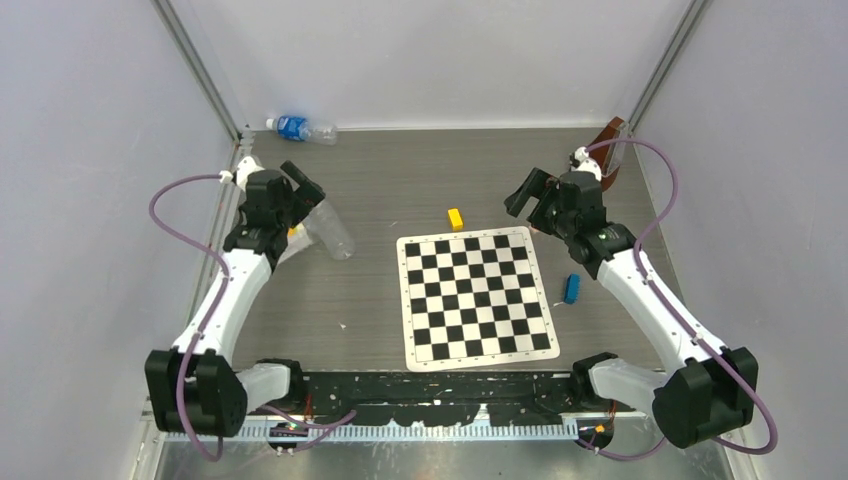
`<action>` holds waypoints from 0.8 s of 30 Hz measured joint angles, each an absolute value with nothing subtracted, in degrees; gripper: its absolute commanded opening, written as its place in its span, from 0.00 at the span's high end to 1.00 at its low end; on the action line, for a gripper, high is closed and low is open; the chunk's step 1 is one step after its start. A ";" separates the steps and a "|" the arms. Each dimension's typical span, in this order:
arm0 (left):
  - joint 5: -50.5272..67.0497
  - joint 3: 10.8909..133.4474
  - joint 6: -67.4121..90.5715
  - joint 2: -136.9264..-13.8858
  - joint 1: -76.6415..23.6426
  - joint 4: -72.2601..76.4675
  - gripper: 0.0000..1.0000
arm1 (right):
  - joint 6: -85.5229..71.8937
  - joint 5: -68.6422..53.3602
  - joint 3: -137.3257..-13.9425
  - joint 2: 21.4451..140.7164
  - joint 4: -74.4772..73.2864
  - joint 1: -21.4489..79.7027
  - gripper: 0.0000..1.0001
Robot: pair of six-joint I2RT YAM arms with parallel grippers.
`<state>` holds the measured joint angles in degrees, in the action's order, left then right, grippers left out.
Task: Unscrew the bottle caps
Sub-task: Pick up the plastic bottle from the corner of the board.
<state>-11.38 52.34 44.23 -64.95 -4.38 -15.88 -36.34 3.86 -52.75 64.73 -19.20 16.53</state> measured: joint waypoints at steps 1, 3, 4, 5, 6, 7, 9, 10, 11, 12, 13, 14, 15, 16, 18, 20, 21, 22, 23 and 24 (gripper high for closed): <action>-11.20 52.73 44.73 -66.04 -4.38 -15.31 0.06 | -36.10 4.25 -53.17 64.73 -19.40 16.53 0.00; -10.74 54.54 45.91 -69.25 -4.36 -14.74 0.07 | -35.90 4.89 -54.15 64.75 -20.27 16.53 0.00; -10.57 55.70 46.33 -70.96 -4.36 -14.39 0.08 | -35.90 5.06 -54.81 64.75 -21.04 16.53 0.00; -10.48 56.73 46.61 -72.34 -4.34 -14.20 0.09 | -35.90 5.15 -55.42 64.75 -21.61 16.53 0.00; -10.50 58.13 46.94 -73.95 -4.32 -14.04 0.10 | -35.92 5.21 -56.18 64.77 -22.41 16.53 0.00; -10.63 59.55 47.40 -75.53 -4.27 -13.85 0.12 | -36.01 5.26 -56.88 64.77 -22.90 16.53 0.00; -11.64 62.26 48.21 -78.56 -4.12 -13.41 0.16 | -36.38 5.26 -57.91 64.73 -23.44 16.53 0.00; -12.34 63.35 49.12 -80.01 -4.01 -12.95 0.17 | -36.62 5.26 -58.00 64.62 -23.51 16.53 0.00; -12.93 64.18 49.93 -81.54 -3.81 -12.23 0.18 | -37.12 5.23 -58.00 64.45 -23.77 16.53 0.00; -13.52 64.93 50.98 -83.24 -3.57 -11.49 0.19 | -37.71 5.23 -57.98 64.27 -24.18 16.53 0.00; -13.98 65.63 52.21 -85.12 -3.27 -10.59 0.19 | -38.24 5.19 -57.91 64.03 -24.51 16.53 0.00; -14.22 66.41 53.25 -87.24 -2.96 -9.58 0.19 | -38.92 5.08 -57.69 63.75 -24.47 16.53 0.00; -14.24 67.46 54.43 -89.91 -2.55 -8.51 0.19 | -39.55 4.93 -57.28 63.31 -24.40 16.53 0.00; -13.96 68.82 55.66 -92.86 -2.09 -7.29 0.19 | -40.12 4.71 -56.77 62.87 -24.40 16.53 0.00; -13.74 71.75 57.30 -98.94 -1.30 -4.84 0.17 | -41.19 3.97 -55.83 62.24 -24.49 16.51 0.00; -13.52 75.70 58.48 -105.45 -0.89 -2.13 0.15 | -42.09 3.16 -55.29 62.13 -24.53 16.49 0.00; -13.43 77.23 58.72 -108.07 -0.73 -0.80 0.16 | -42.48 2.81 -55.22 62.13 -24.71 16.49 0.00; -13.32 79.29 59.05 -111.13 -0.62 0.45 0.15 | -42.70 2.55 -55.16 62.13 -24.73 16.49 0.00; -13.13 82.24 59.35 -115.00 -0.62 1.96 0.16 | -42.87 2.31 -55.09 62.13 -24.80 16.49 0.00; -13.10 83.37 59.37 -116.51 -0.60 2.61 0.16 | -43.11 2.17 -55.05 62.13 -24.91 16.49 0.00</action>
<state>-13.10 83.37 59.37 -116.51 -0.60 2.61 -43.11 2.17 -55.05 62.13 -24.91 16.49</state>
